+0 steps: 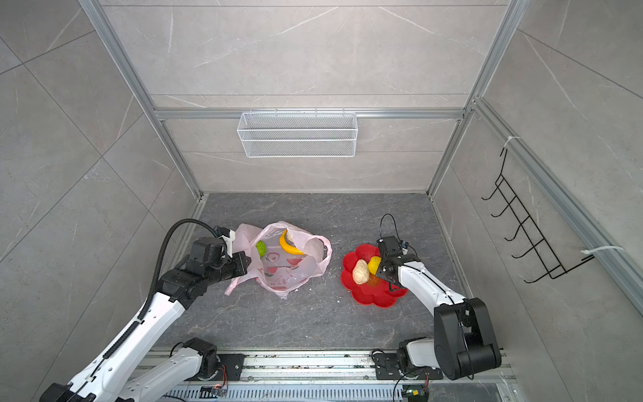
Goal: Take the fake fruits out of the plastic bag
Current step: 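Set the red apple on the plate beside the lemon and open the right gripper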
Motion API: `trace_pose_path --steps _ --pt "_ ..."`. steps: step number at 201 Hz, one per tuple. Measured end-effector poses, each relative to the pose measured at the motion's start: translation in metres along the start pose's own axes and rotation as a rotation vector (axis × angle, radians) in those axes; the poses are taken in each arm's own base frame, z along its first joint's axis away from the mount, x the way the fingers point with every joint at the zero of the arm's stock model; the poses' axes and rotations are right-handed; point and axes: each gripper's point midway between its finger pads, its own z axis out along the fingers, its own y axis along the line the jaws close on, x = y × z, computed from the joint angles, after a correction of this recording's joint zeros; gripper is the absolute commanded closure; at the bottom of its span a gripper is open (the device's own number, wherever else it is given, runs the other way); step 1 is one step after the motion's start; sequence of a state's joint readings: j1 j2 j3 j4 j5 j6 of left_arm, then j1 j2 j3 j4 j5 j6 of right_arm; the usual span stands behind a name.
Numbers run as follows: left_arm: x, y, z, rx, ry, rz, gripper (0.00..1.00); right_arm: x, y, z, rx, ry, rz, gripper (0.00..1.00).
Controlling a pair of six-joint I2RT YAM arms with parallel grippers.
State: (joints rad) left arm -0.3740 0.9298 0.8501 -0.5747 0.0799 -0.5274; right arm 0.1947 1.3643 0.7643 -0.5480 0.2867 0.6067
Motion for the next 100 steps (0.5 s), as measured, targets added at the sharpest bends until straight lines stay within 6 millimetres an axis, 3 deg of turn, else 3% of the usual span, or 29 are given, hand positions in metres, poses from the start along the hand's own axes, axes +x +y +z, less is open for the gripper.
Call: trace_pose_path --steps 100 --pt "0.0005 0.0004 0.001 -0.002 0.004 0.0 0.99 -0.0005 0.0003 0.0002 0.001 0.0 0.0 0.34"
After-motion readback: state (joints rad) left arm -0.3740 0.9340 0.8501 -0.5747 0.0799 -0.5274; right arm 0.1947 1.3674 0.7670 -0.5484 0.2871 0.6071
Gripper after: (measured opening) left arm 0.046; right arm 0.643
